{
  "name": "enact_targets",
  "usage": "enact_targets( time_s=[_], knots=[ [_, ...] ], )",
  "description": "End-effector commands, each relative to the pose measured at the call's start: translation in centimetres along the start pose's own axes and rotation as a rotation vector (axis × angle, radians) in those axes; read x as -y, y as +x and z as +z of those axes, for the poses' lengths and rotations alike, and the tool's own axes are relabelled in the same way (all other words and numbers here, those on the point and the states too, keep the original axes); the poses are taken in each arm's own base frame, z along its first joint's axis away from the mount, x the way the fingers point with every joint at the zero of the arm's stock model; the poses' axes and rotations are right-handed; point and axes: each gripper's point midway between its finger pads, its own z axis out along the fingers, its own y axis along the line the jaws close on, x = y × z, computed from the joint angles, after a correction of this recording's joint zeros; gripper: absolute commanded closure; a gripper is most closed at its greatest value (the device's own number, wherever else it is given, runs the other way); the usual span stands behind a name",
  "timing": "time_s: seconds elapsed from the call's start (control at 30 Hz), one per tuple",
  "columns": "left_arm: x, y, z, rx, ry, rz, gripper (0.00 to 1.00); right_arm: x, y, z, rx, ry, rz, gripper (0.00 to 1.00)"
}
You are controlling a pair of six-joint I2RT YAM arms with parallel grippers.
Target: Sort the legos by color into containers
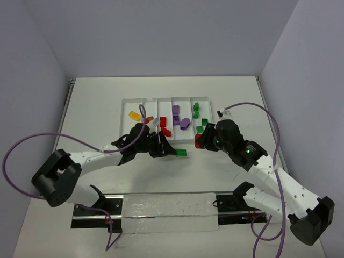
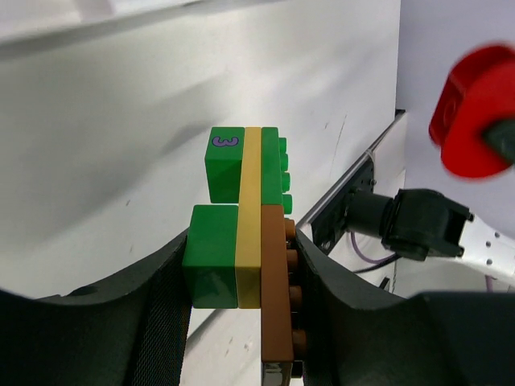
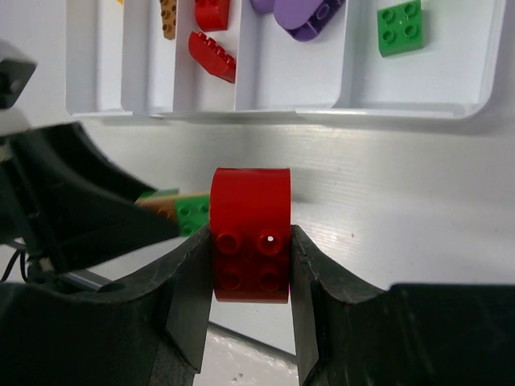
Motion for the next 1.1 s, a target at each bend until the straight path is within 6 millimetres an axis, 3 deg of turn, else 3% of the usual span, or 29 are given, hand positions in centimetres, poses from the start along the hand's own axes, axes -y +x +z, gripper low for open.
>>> enact_targets(
  time_s=[0.0, 0.03, 0.07, 0.1, 0.17, 0.23, 0.27, 0.3, 0.37, 0.4, 0.47, 0.5, 0.53, 0.6, 0.77, 1.07],
  knots=[
    [-1.4, 0.1, -3.2, 0.043, -0.039, 0.03, 1.0, -3.7, -3.8, 1.3, 0.067, -0.061, -0.037, 1.0],
    [-2.2, 0.4, -3.4, 0.037, -0.059, 0.02, 1.0, -3.8, -3.5, 2.2, 0.049, -0.054, -0.048, 1.0],
    [-1.9, 0.3, -4.3, 0.052, -0.051, 0.033, 1.0, -4.8, -4.2, 2.5, 0.058, -0.069, -0.058, 1.0],
    [-2.9, 0.6, -4.8, 0.052, -0.087, 0.02, 1.0, -5.8, -4.2, 3.1, 0.053, -0.087, -0.083, 1.0],
    [-4.1, 0.7, -6.3, 0.073, -0.147, 0.021, 1.0, -7.0, -3.2, 6.4, -0.011, -0.073, -0.122, 1.0],
    [-4.4, 0.3, -7.3, 0.108, -0.162, 0.022, 1.0, -8.0, -3.1, 7.8, -0.028, -0.073, -0.141, 1.0],
    [-4.6, 0.2, -8.3, 0.125, -0.169, 0.013, 1.0, -9.2, -4.2, 8.3, 0.002, -0.086, -0.147, 1.0],
    [-5.3, 0.7, -8.7, 0.123, -0.175, 0.004, 1.0, -9.2, -3.5, 9.9, -0.021, -0.067, -0.16, 1.0],
    [-5.7, 0.8, -9.8, 0.142, -0.187, -0.001, 1.0, -10.5, -4.5, 11.2, -0.008, -0.075, -0.165, 1.0],
    [-5.9, 0.6, -10.3, 0.165, -0.194, -0.006, 1.0, -10.2, -3.7, 13.1, -0.035, -0.051, -0.175, 1.0],
    [-5.5, 0.5, -10.4, 0.171, -0.177, -0.009, 1.0, -10.5, -3.9, 15.6, -0.044, -0.018, -0.186, 0.98],
    [-5.7, 0.6, -10.6, 0.165, -0.195, -0.016, 1.0, -11.2, -4.9, 16.2, -0.02, -0.016, -0.186, 0.98],
    [-5.5, 0.3, -10.7, 0.171, -0.201, -0.014, 1.0, -10.7, -4.2, 17.9, -0.043, 0.015, -0.194, 0.98],
    [-5.7, -0.1, -11.0, 0.186, -0.223, -0.013, 1.0, -11.4, -5.4, 19.1, -0.018, 0.037, -0.194, 0.97],
    [-5.6, -1.0, -11.5, 0.222, -0.249, -0.021, 1.0, -11.3, -5.5, 23.1, -0.061, 0.077, -0.189, 0.94],
    [-5.5, -1.2, -11.4, 0.234, -0.229, -0.044, 1.0, -9.8, -6.6, 25.8, -0.07, 0.114, -0.154, 0.9]
  ],
)
